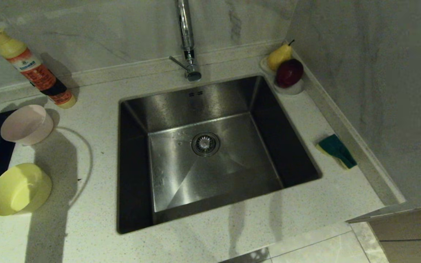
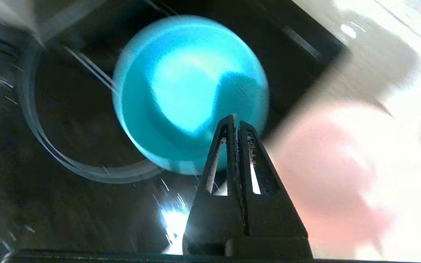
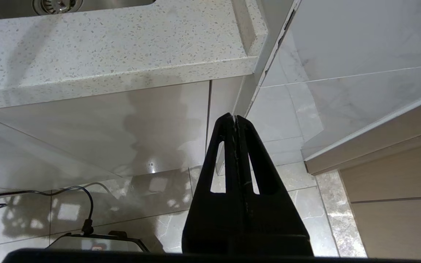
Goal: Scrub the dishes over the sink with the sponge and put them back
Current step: Place the bowl on the bowl
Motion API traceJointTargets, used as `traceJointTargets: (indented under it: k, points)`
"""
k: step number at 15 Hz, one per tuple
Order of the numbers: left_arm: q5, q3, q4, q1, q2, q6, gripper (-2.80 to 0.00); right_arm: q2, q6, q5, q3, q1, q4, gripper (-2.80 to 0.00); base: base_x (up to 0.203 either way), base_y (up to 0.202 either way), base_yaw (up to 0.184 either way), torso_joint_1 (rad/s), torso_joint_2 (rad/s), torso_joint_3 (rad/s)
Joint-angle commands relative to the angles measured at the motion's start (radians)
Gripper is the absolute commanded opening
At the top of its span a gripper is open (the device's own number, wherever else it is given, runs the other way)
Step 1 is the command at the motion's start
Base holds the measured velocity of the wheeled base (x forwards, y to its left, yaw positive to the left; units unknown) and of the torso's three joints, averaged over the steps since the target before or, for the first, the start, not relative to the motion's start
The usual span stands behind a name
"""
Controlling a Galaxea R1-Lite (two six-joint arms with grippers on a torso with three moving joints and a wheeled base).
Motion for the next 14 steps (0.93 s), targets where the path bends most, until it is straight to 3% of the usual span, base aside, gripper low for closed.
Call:
traceJointTargets:
  k: [1, 5, 13, 14]
  points:
    - [-0.110, -0.019, 0.070, -0.005, -0.084, -0.007, -2.80, 0.000, 0.000, 0.000, 0.000, -0.001, 0.000, -2.80, 0.000, 0.000, 0.000, 0.000, 0.00, 0.000]
    - [-0.137, 0.033, 0.120, -0.091, -0.123, 0.005, -2.80, 0.000, 0.000, 0.000, 0.000, 0.000, 0.000, -2.80, 0.000, 0.000, 0.000, 0.000, 0.00, 0.000]
    - [-0.125, 0.043, 0.123, -0.097, -0.065, 0.010, -2.80, 0.000, 0.000, 0.000, 0.000, -0.001, 0.000, -2.80, 0.000, 0.000, 0.000, 0.000, 0.00, 0.000]
    - [-0.125, 0.043, 0.124, -0.097, -0.062, 0.010, -1.72, 0.000, 0.000, 0.000, 0.000, 0.001, 0.000, -2.80, 0.000, 0.000, 0.000, 0.000, 0.00, 0.000]
